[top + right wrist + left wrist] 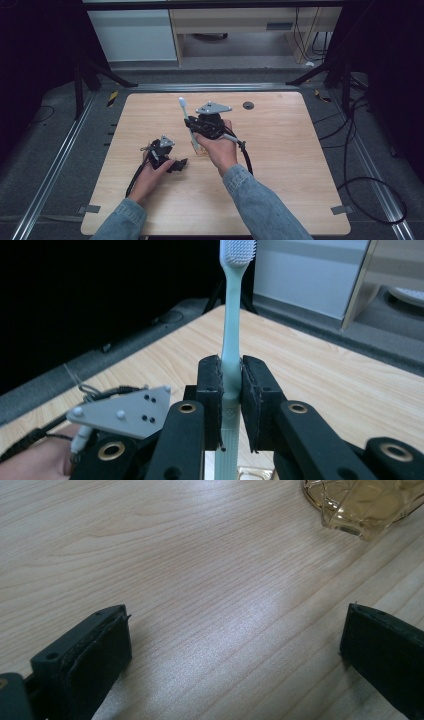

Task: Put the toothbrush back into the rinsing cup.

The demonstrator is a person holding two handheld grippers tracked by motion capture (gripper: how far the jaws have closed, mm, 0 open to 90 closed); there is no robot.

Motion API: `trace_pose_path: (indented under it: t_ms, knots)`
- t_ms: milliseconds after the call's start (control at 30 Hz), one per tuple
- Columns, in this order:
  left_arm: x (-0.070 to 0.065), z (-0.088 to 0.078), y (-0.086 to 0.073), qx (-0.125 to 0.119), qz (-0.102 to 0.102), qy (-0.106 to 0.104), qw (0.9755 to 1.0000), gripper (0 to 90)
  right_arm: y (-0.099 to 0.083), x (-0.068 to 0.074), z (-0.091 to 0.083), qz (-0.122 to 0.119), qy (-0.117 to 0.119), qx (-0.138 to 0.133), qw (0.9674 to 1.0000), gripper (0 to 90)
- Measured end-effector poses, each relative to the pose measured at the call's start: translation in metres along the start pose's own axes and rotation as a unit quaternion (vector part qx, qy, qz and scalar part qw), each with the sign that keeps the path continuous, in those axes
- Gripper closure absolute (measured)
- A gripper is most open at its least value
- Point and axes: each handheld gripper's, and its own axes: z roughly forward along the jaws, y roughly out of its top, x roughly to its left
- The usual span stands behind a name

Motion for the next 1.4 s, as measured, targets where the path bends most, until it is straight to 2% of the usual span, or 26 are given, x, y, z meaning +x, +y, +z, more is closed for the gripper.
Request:
trace_pose_path:
  t_ms: [267, 500, 933, 1400]
  knots:
    - [0.001, 0.000, 0.000, 0.004, 0.004, -0.001, 1.0000, 0.0, 0.005, 0.004, -0.006, 0.001, 0.003, -0.022, 0.9998, 79.2]
    - [0.000, 0.000, 0.000, -0.002, -0.002, 0.000, 1.0000, 0.0, 0.008, 0.007, -0.006, -0.004, 0.003, -0.038, 0.9993, 79.2]
    - [0.000, 0.000, 0.000, 0.000, 0.001, -0.001, 1.0000, 0.0, 0.010, 0.004, -0.003, 0.004, -0.006, -0.063, 0.9980, 79.2]
    - [0.000, 0.000, 0.000, -0.001, -0.001, -0.001, 1.0000, 0.0, 0.015, 0.003, 0.002, -0.009, -0.013, -0.088, 0.9960, 79.2]
